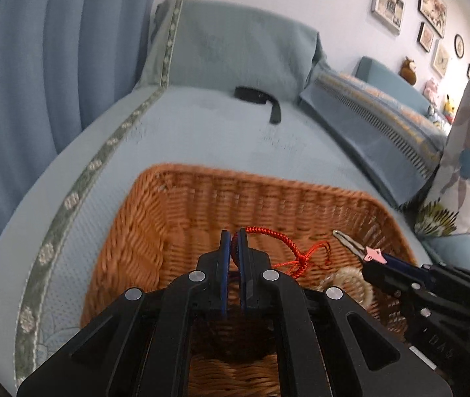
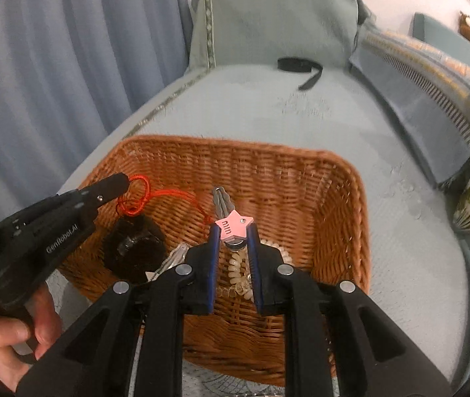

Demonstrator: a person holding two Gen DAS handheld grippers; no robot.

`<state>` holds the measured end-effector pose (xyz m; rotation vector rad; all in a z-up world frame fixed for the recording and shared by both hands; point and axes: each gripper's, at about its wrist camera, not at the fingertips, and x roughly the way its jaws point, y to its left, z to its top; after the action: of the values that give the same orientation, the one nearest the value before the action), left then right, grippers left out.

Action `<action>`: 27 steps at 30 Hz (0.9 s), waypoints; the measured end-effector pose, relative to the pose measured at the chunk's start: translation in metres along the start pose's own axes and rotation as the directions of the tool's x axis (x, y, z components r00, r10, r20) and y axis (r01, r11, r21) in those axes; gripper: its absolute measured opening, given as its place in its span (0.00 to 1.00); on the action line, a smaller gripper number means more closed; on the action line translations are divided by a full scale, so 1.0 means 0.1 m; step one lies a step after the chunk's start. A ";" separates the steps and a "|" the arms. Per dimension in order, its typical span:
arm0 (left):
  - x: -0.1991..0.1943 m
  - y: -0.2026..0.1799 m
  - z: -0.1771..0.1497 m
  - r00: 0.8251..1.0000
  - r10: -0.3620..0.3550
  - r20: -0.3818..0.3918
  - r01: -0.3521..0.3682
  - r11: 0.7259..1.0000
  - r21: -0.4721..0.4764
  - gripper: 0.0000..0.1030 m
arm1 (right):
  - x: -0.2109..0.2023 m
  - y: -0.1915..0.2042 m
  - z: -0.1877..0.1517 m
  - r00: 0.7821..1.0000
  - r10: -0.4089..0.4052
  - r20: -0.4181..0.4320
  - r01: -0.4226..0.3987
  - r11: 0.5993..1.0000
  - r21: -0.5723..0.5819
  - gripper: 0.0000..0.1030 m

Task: Organize jewelry
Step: 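Carry the red cord and nail clipper into the basket and open both tools, then move the left tool to the light-blue hair clip and close while the right tool grasps the silver charms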

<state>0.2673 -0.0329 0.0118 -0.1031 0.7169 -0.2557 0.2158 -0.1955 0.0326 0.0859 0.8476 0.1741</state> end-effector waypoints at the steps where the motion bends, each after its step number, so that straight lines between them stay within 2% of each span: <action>1: 0.01 0.01 -0.02 1.000 -0.009 -0.001 0.009 1.000 0.002 0.03 | 0.02 -0.01 -0.01 1.000 0.007 -0.009 -0.007 1.000 0.001 0.14; 3: 0.02 0.03 -0.05 0.999 -0.036 -0.001 0.036 0.999 0.004 0.04 | 0.04 -0.01 -0.03 1.000 0.007 -0.016 -0.007 1.000 -0.002 0.14; 5: -0.01 0.04 -0.06 0.999 -0.045 0.001 0.045 0.999 0.002 0.13 | 0.04 -0.02 -0.04 1.000 0.007 -0.022 -0.008 1.000 -0.005 0.15; 8: -0.16 0.06 -0.07 0.998 -0.060 0.033 0.060 0.998 0.002 0.24 | -0.01 -0.07 -0.04 1.000 0.024 -0.019 -0.023 1.000 0.016 0.23; 11: -0.40 0.06 -0.07 0.995 -0.070 0.078 0.070 0.998 0.004 0.37 | -0.14 -0.10 -0.06 0.999 0.034 -0.004 -0.034 0.999 0.016 0.25; 13: -0.64 0.06 -0.08 0.989 -0.067 0.134 0.066 0.998 0.009 0.40 | -0.28 -0.09 -0.09 0.999 0.044 0.009 -0.044 0.999 0.018 0.25; 16: -1.01 0.04 -0.09 0.977 -0.092 0.194 0.091 0.996 0.015 0.53 | -0.50 -0.09 -0.14 0.998 0.055 0.033 -0.056 0.998 0.016 0.28; 18: -1.22 0.01 -0.11 0.969 -0.104 0.223 0.101 0.995 0.023 0.53 | -0.65 -0.08 -0.19 0.997 0.058 0.053 -0.058 0.998 0.006 0.31; 21: -1.55 -0.06 -0.16 0.957 -0.132 0.258 0.124 0.991 0.047 0.59 | -0.92 -0.06 -0.27 0.994 0.058 0.093 -0.058 0.998 -0.007 0.43; 22: -1.68 -0.08 -0.20 0.952 -0.139 0.272 0.128 0.990 0.057 0.64 | -1.03 -0.07 -0.31 0.992 0.065 0.111 -0.064 0.998 -0.007 0.44; 27: -2.08 -0.09 -0.44 0.942 -0.145 0.304 0.135 0.989 0.052 0.65 | -1.40 -0.10 -0.61 0.983 0.074 0.169 -0.072 0.997 -0.014 0.45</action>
<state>0.0858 0.0136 0.1122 -0.1613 0.3957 -0.3774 0.0809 -0.2311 0.0941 0.1234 0.6741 0.2356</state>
